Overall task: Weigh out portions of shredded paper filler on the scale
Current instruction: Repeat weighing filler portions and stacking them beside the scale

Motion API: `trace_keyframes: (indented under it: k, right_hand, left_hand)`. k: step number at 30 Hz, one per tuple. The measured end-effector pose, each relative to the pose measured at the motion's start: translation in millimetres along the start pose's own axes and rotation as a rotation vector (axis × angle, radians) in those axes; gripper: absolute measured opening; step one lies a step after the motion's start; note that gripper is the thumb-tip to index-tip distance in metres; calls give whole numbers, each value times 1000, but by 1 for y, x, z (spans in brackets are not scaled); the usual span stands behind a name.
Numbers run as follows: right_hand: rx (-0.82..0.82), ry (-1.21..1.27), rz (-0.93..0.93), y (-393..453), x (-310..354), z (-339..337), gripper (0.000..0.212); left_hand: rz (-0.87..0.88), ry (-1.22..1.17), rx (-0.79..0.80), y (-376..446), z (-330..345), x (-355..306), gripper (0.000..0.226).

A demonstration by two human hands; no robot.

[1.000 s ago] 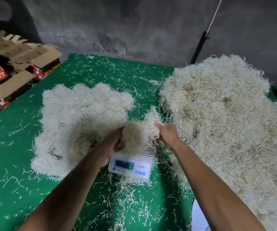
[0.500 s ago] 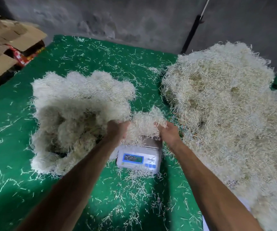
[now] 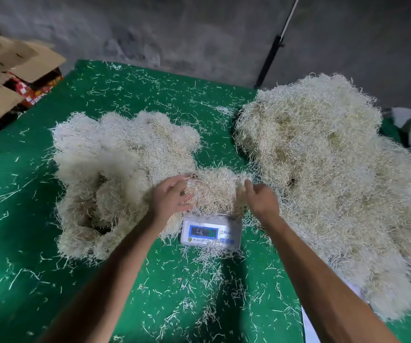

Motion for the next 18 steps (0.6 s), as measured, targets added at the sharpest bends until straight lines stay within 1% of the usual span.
trace_keyframes:
  k: [5, 8, 10, 13, 16, 18]
  right_hand:
    - [18, -7, -18, -13, 12, 1, 46]
    - [-3, 25, -11, -24, 12, 5, 42]
    - [-12, 20, -14, -30, 10, 6, 39]
    - [-27, 15, -16, -34, 5, 7, 31]
    - [-28, 29, -12, -33, 2, 4, 27]
    - [-34, 44, -2, -31, -1, 3, 29]
  left_hand:
    - [5, -18, 44, -17, -16, 16, 47]
    - [-56, -46, 97, -25, -19, 27, 55]
    - [-113, -81, 106, -28, -19, 32, 59]
    - [-153, -127, 121, -31, -17, 36, 65]
    - [-187, -143, 136, -32, -13, 38, 55]
    - [-204, -141, 128, -31, -11, 37, 50]
Point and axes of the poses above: each hand's wrist, its own y-axis towards the middle knuckle, its own z-axis out of the palm, x = y × z, the point moved 3 cm from there along y, towards the middle knuckle, and after that the axes turned 10 degrees about -z, right-handed, at the moved point
